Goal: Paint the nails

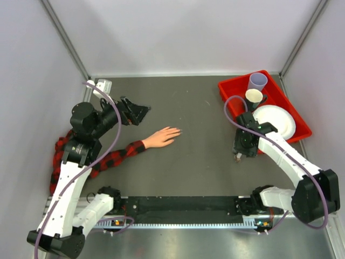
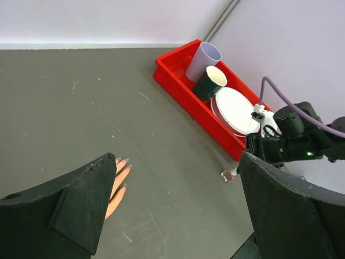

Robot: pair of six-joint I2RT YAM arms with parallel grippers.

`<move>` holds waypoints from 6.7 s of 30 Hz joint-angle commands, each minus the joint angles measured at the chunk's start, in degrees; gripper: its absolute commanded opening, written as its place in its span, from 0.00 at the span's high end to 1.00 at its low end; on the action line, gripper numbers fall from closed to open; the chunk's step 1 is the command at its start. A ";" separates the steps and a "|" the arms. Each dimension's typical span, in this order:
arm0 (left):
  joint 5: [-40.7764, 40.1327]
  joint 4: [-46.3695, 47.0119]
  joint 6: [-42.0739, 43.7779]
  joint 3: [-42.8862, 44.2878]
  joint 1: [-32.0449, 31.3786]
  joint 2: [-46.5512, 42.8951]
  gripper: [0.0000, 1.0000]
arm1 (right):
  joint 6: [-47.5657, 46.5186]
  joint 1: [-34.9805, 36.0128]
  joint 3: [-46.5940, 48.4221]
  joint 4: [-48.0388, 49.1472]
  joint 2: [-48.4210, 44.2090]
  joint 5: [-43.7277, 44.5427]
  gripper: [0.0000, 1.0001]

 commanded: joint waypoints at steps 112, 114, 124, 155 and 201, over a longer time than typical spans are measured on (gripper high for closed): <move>5.37 10.60 18.65 -13.26 -31.23 5.59 1.00 | 0.47 28.84 35.02 0.91 1.72 -22.17 0.21; 0.76 11.65 19.62 -14.14 -31.67 3.66 1.00 | 6.69 29.45 33.88 2.40 -0.03 -18.14 0.18; -7.70 15.52 19.18 -17.30 -32.20 -0.48 1.00 | 14.20 31.30 36.42 7.23 3.38 -12.49 0.45; -6.82 11.57 19.53 -15.20 -33.26 -0.48 1.00 | 6.38 33.76 39.77 9.43 11.39 -16.44 0.78; -14.29 8.14 22.79 -14.14 -33.17 -8.30 1.00 | 4.63 40.87 40.88 9.79 2.67 -5.23 0.01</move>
